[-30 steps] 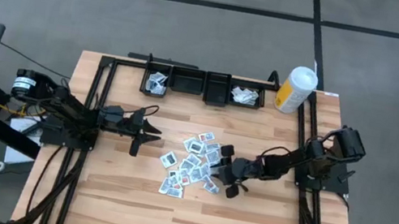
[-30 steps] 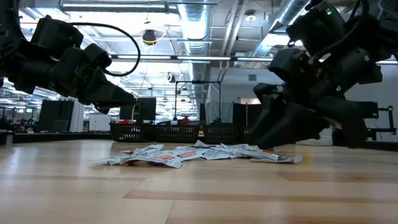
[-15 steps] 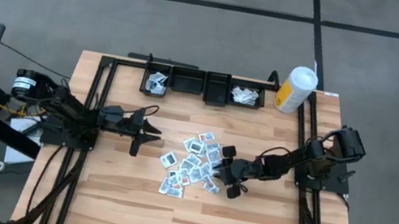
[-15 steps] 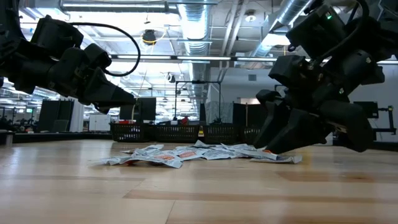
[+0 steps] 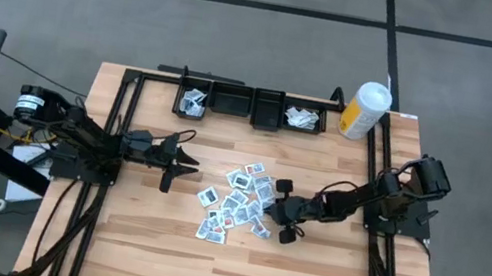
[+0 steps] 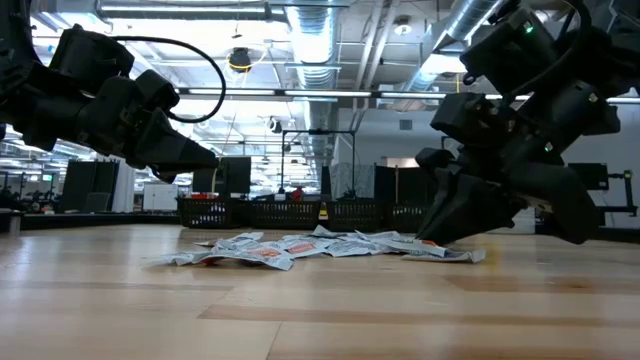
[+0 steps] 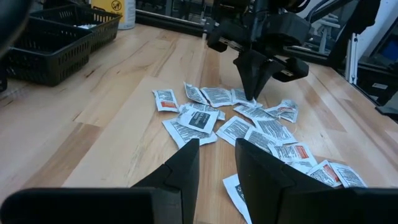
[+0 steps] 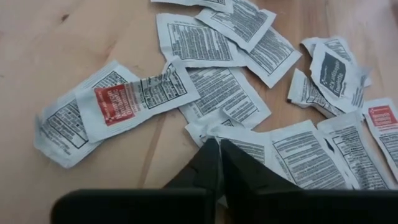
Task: Pick & Place First Aid Supplies
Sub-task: Put the black towelette pack into the middle left black bin
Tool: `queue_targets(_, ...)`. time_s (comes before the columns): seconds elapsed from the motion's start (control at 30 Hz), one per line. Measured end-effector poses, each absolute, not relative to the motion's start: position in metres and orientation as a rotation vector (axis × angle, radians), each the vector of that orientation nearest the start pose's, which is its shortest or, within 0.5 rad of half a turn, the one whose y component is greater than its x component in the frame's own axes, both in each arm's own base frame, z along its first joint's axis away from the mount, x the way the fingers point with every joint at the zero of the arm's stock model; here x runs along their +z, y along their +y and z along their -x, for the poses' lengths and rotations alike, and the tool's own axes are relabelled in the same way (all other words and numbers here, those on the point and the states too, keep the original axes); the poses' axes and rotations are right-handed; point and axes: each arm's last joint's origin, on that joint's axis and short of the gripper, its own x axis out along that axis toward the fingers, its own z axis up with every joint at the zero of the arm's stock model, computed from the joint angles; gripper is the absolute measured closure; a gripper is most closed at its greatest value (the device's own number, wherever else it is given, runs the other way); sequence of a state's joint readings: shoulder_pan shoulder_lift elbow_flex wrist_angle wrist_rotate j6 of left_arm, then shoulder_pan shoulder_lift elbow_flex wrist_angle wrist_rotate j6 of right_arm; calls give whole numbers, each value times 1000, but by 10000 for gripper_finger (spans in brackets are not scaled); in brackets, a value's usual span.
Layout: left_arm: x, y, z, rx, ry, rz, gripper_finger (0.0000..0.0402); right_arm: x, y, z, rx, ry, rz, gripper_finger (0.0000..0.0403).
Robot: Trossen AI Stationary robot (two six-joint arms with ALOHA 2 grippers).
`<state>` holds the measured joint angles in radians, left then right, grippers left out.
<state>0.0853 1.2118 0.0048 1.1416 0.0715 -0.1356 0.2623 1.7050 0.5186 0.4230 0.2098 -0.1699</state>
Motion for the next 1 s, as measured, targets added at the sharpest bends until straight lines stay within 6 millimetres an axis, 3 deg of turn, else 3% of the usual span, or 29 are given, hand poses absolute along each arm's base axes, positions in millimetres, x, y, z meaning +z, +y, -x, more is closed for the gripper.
queue_targets(0.2,137,12,-166,17,64,141,298,101,62,-266,104,705,349,388)
queue_targets(0.4,137,12,-166,18,64,141,298,135,52,-271,50,577,289,395)
queue_targets(0.7,137,12,-166,18,64,141,298,194,26,-274,-51,312,-8,400)
queue_targets(0.87,137,12,-166,17,64,141,298,219,12,-273,37,137,-255,400)
queue_targets(1.0,137,12,-166,18,64,141,298,228,4,-274,145,68,-342,401)
